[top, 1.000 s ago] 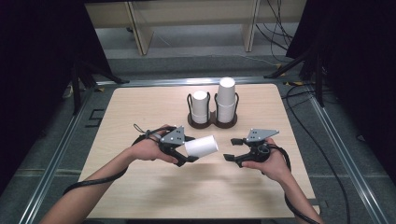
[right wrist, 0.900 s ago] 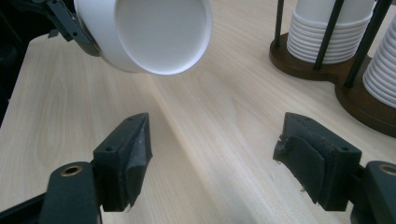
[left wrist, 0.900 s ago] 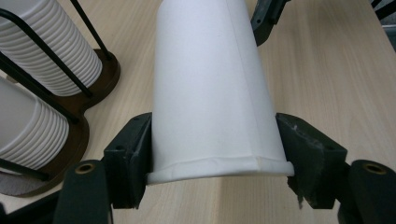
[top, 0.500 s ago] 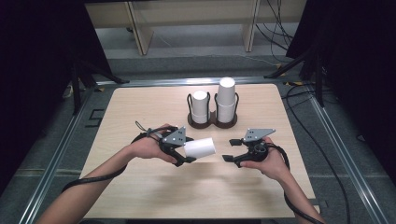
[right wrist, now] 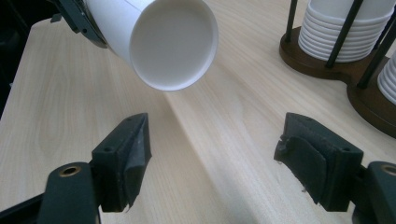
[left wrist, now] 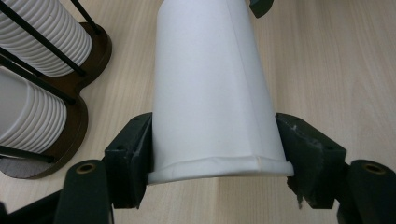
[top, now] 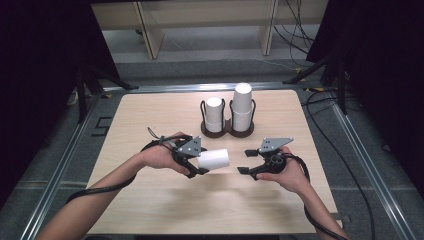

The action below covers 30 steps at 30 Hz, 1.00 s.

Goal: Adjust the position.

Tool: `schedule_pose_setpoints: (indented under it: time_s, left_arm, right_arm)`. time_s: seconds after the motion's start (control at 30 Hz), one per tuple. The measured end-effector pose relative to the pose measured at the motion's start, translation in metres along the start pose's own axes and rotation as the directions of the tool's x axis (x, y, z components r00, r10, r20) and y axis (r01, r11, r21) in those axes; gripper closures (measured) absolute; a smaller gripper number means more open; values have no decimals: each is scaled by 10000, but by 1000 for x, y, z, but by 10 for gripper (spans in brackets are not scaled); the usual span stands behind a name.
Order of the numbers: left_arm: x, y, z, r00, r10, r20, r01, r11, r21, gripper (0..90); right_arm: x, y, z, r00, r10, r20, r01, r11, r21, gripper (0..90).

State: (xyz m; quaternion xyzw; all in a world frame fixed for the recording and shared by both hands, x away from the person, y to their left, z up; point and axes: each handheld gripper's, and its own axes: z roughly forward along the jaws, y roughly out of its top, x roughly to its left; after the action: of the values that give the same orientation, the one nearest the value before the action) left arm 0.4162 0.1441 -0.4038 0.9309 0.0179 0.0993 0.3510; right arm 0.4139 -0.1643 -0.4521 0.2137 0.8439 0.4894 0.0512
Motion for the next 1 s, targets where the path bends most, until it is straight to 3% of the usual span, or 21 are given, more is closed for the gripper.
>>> schedule_pose_setpoints:
  time_s: [0.37, 0.63, 1.0]
  left_arm:
    - [0, 1, 2, 9983, 319, 485, -351, 9972, 661, 314]
    - [-2, 6, 2, 9975, 416, 567, -463, 9954, 836, 318]
    - [-1, 12, 3, 9935, 731, 876, -865, 9831, 1611, 321]
  right_arm:
    - [-1, 3, 4, 9985, -533, -123, 536, 9981, 301, 235]
    - [1, 6, 5, 9966, -736, -359, 753, 9960, 478, 227]
    - [4, 8, 9, 9938, -996, -500, 1033, 9916, 781, 221]
